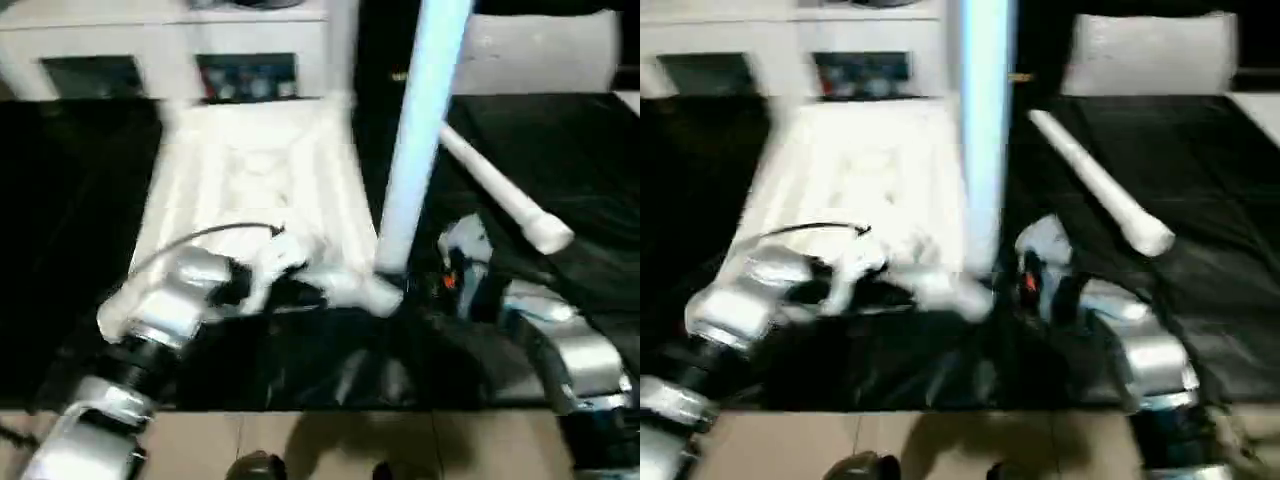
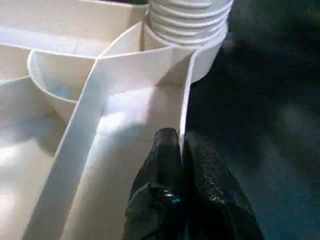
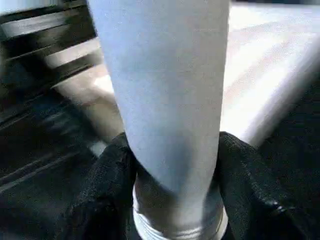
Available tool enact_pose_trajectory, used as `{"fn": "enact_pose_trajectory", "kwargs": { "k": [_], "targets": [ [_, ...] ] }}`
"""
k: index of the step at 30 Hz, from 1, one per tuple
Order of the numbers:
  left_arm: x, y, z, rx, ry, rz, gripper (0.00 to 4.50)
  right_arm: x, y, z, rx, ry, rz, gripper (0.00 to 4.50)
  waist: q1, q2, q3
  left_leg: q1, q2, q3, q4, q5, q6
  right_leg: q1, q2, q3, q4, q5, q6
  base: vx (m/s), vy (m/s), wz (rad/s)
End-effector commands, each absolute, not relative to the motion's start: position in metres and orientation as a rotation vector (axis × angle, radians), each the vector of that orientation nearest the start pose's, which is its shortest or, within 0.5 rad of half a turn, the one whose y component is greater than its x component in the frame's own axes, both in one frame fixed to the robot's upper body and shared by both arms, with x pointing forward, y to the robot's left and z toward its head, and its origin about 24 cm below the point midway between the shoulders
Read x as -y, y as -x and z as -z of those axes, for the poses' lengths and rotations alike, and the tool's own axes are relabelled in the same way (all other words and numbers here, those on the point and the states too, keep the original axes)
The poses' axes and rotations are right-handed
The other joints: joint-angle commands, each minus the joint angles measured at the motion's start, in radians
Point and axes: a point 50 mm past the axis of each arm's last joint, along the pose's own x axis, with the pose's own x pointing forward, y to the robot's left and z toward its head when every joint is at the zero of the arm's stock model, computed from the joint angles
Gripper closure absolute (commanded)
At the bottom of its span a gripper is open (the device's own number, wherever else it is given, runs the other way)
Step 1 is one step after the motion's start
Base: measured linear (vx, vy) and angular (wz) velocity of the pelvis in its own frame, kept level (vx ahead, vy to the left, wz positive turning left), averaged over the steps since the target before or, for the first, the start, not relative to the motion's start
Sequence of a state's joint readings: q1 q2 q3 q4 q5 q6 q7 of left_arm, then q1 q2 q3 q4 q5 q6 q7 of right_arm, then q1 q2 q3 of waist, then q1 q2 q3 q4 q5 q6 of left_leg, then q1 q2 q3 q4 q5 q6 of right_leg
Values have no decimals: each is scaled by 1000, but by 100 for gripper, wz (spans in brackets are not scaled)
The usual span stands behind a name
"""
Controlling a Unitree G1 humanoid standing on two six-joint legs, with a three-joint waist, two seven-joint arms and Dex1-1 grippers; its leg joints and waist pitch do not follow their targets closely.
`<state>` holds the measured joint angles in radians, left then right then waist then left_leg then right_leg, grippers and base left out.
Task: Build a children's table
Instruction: Rotate leg to tighten
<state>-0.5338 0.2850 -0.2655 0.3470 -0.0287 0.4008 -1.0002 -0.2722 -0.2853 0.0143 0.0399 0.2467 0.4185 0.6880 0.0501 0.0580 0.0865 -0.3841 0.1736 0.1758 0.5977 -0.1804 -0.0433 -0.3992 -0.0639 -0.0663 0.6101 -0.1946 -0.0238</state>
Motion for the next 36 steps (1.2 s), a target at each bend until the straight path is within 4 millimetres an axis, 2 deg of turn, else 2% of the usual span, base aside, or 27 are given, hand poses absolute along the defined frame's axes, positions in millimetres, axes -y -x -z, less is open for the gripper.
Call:
{"fn": "enact_pose_trajectory", "kwargs": {
  "k": [1,4,6,7,8,9,11,12,14,18,19,24,27,28,31,33,36],
  "targets": [
    [-99,-324,-91,-295,-185,1007,450,128,-286,-55,-303,-111,-749,252,-4,-12,-55,13,50,-28,-79,-236,23,44,-86,49,-94,-334,-189,0,0,0],
    [-79,-324,-93,-275,-132,953,450,115,-298,-54,-314,-228,-624,252,-20,-10,-57,6,45,-26,-73,-194,45,47,-84,50,-94,-311,-185,0,0,0],
    [-61,-321,-95,-262,-112,945,450,100,-308,-55,-332,-298,-583,252,-22,-11,-58,5,44,-26,-73,-175,53,47,-80,48,-95,-286,-182,0,0,0],
    [-61,-321,-95,-262,-112,945,450,100,-308,-55,-332,-298,-583,252,-26,-10,-58,4,45,-26,-73,-168,56,48,-80,48,-94,-270,-186,0,0,0],
    [-57,-320,-96,-261,-114,944,450,96,-309,-56,-333,-309,-581,252,-29,-16,-60,3,44,-25,-71,-154,63,51,-77,48,-93,-245,-185,0,0,0],
    [-54,-319,-97,-263,-125,946,450,93,-311,-56,-339,-309,-576,252,-32,-10,-62,2,46,-26,-72,-132,69,51,-77,48,-86,-199,-198,0,0,0],
    [-53,-317,-96,-278,-158,939,450,89,-312,-54,-356,-296,-567,252,-35,-9,-63,4,47,-26,-70,-122,76,51,-75,48,-83,-158,-209,0,0,0],
    [-55,-316,-95,-294,-198,934,450,86,-311,-52,-370,-285,-568,252,-37,-11,-63,4,47,-24,-70,-114,87,53,-77,48,-82,-127,-223,0,0,0],
    [-57,-316,-94,-306,-216,926,450,86,-311,-51,-374,-273,-568,252,-36,-9,-62,6,48,-23,-71,-125,90,52,-78,49,-83,-136,-226,0,0,0],
    [-61,-317,-92,-324,-230,909,450,85,-311,-51,-361,-246,-575,252,-38,-6,-56,10,51,-24,-77,-173,69,50,-78,49,-89,-202,-216,0,0,0],
    [-65,-319,-91,-337,-237,892,450,87,-313,-51,-347,-219,-567,217,-39,-5,-55,9,50,-25,-77,-184,62,50,-78,50,-90,-218,-212,0,0,0],
    [-75,-322,-90,-328,-284,902,450,94,-314,-53,-311,-164,-565,175,-45,-5,-54,9,49,-26,-79,-212,51,48,-79,51,-95,-252,-199,0,0,0],
    [-81,-321,-89,-326,-307,932,450,100,-313,-55,-283,-135,-591,150,-46,-5,-56,8,50,-26,-80,-199,56,49,-78,52,-92,-225,-198,0,0,0],
    [-88,-320,-88,-339,-325,971,450,106,-310,-59,-255,-127,-627,133,-46,-5,-58,9,50,-25,-78,-190,57,49,-79,53,-90,-201,-207,0,0,0],
    [-96,-318,-85,-363,-354,1015,450,115,-306,-63,-235,-108,-677,122,-38,-3,-61,10,52,-25,-77,-160,72,50,-78,52,-84,-147,-222,0,0,0],
    [-103,-316,-82,-377,-394,1077,450,123,-300,-64,-226,-66,-735,88,-33,-3,-62,10,52,-24,-76,-146,81,52,-79,53,-81,-124,-226,0,0,0],
    [-111,-312,-79,-391,-452,1170,450,131,-290,-67,-219,-27,-836,75,-23,-1,-61,12,54,-23,-76,-151,91,52,-79,53,-82,-118,-224,0,0,0]
  ]
}}
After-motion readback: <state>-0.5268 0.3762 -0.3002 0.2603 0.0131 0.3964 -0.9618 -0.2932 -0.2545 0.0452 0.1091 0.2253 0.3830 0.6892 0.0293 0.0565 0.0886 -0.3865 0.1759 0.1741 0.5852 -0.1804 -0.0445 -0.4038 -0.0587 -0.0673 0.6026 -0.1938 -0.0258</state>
